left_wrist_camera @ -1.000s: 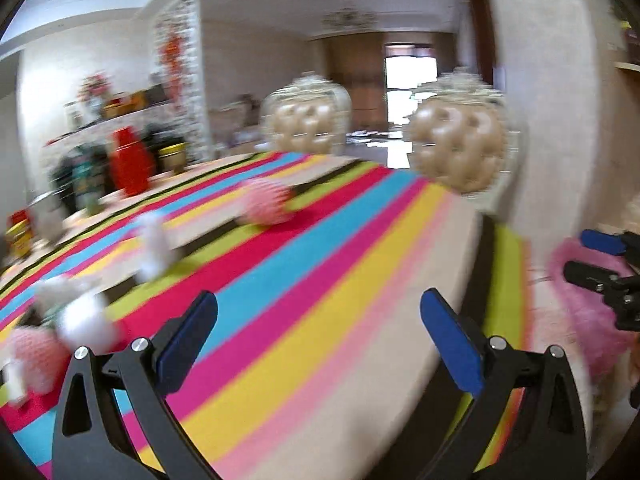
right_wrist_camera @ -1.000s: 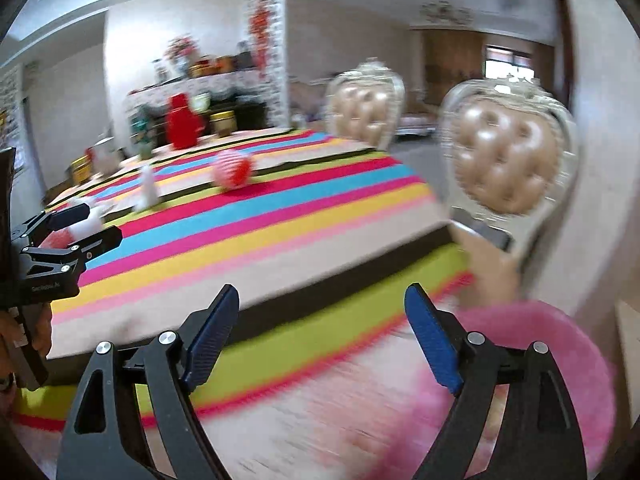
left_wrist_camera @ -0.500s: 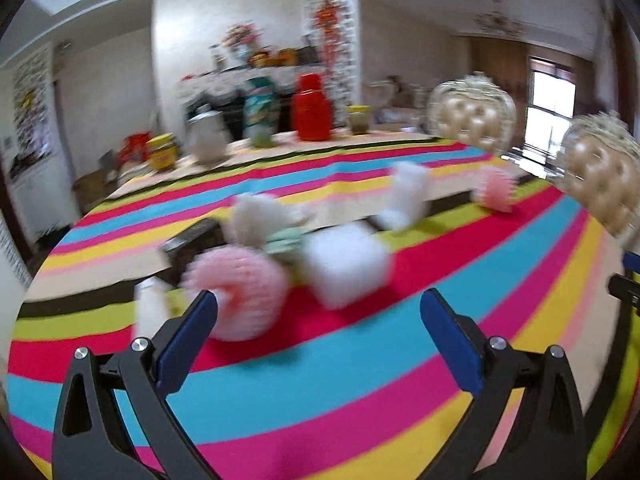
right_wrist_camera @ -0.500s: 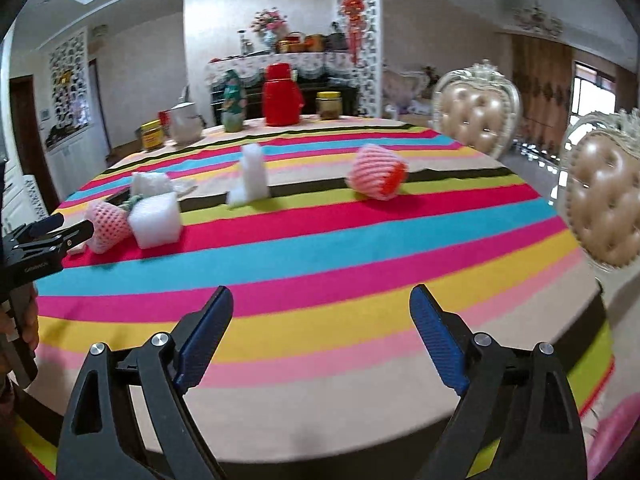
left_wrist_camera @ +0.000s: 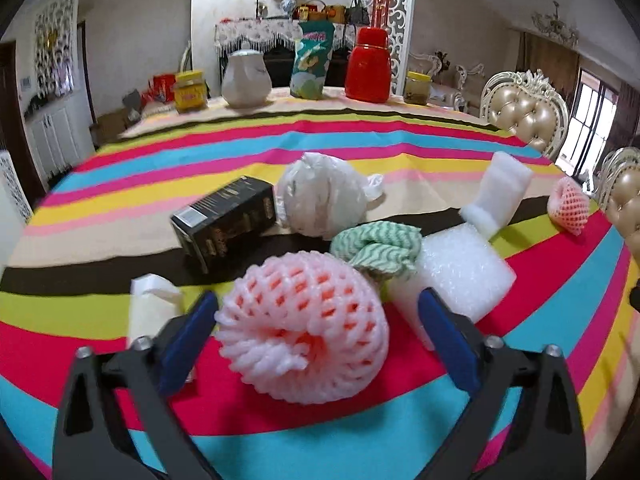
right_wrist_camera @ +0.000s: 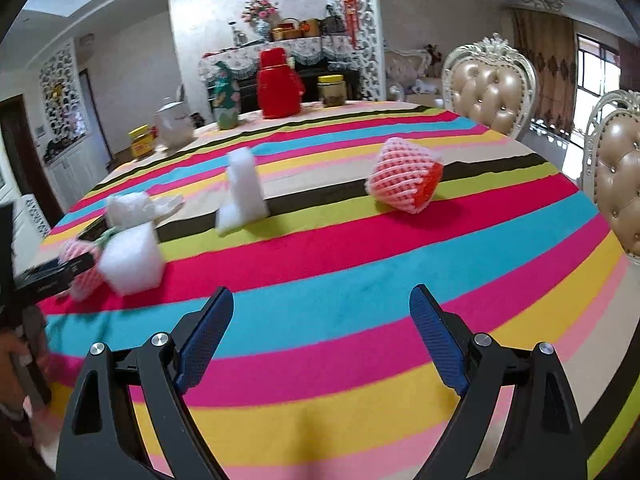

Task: Collect trash
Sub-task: 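Grasp a pink foam fruit net with the left tool while the right tool grasps another, then carry both pink foam nets to the pink bin and release them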

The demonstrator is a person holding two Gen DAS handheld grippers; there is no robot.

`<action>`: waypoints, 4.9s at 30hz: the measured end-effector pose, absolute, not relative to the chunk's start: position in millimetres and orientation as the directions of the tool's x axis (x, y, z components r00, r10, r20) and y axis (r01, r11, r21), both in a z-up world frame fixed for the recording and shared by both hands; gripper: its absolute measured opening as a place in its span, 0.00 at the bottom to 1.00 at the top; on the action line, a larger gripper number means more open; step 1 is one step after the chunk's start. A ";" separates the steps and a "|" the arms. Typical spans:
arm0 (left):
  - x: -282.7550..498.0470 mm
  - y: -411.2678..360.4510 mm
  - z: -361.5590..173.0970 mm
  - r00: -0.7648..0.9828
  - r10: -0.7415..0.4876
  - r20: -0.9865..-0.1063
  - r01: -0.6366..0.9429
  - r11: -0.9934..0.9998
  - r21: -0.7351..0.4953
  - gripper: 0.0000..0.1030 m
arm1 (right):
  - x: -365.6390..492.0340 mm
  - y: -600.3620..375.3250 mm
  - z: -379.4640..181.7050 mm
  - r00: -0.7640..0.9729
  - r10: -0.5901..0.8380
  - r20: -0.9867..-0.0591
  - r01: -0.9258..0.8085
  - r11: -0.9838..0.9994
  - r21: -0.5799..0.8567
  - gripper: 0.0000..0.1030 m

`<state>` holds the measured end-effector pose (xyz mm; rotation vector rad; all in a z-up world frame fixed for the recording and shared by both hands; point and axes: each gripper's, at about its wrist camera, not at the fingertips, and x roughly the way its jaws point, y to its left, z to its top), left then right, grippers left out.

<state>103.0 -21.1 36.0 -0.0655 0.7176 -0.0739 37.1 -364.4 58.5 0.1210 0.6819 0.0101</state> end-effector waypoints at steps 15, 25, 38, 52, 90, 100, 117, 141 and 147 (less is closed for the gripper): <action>96.5 -2.0 47.1 0.796 -0.264 -0.544 0.151 0.958 -0.244 0.39 | 161.2 -414.4 46.5 0.733 -0.112 -0.671 0.240 0.965 0.102 0.82; 88.7 -5.8 53.3 0.830 -0.236 -0.506 0.151 0.967 -0.203 0.39 | 211.2 -386.0 61.7 0.746 -0.229 -0.626 0.172 0.973 -0.151 0.82; 85.5 -8.7 59.3 0.853 -0.228 -0.470 0.159 0.970 -0.183 0.39 | 226.5 -405.7 28.1 0.676 -0.235 -0.698 0.168 0.972 -0.164 0.41; 86.8 -2.9 58.3 0.834 -0.276 -0.479 0.179 0.955 -0.238 0.39 | 117.3 -326.4 76.3 0.792 0.047 -0.609 -0.030 0.999 0.038 0.40; -30.4 -147.1 67.2 0.697 -0.533 -0.479 0.573 0.816 -0.075 0.39 | -92.5 -340.6 77.9 0.839 0.066 -0.541 0.003 0.992 0.127 0.40; -47.3 -181.9 61.8 0.654 -0.566 -0.502 0.637 0.770 -0.039 0.39 | -119.3 -358.4 76.2 0.848 0.033 -0.530 0.019 0.996 0.092 0.40; -82.2 -253.8 71.7 0.565 -0.661 -0.493 0.758 0.653 -0.006 0.40 | -182.7 -414.8 83.2 0.863 -0.079 -0.499 0.137 0.987 0.081 0.41; -192.2 -441.7 97.5 0.183 -0.883 -0.433 0.969 0.237 -0.072 0.42 | -361.3 -580.2 74.3 0.690 -0.510 -0.514 0.630 0.772 0.079 0.44; -219.7 -491.1 83.8 0.111 -0.875 -0.471 0.983 0.168 -0.081 0.43 | -385.2 -606.0 62.2 0.674 -0.514 -0.531 0.658 0.744 0.115 0.45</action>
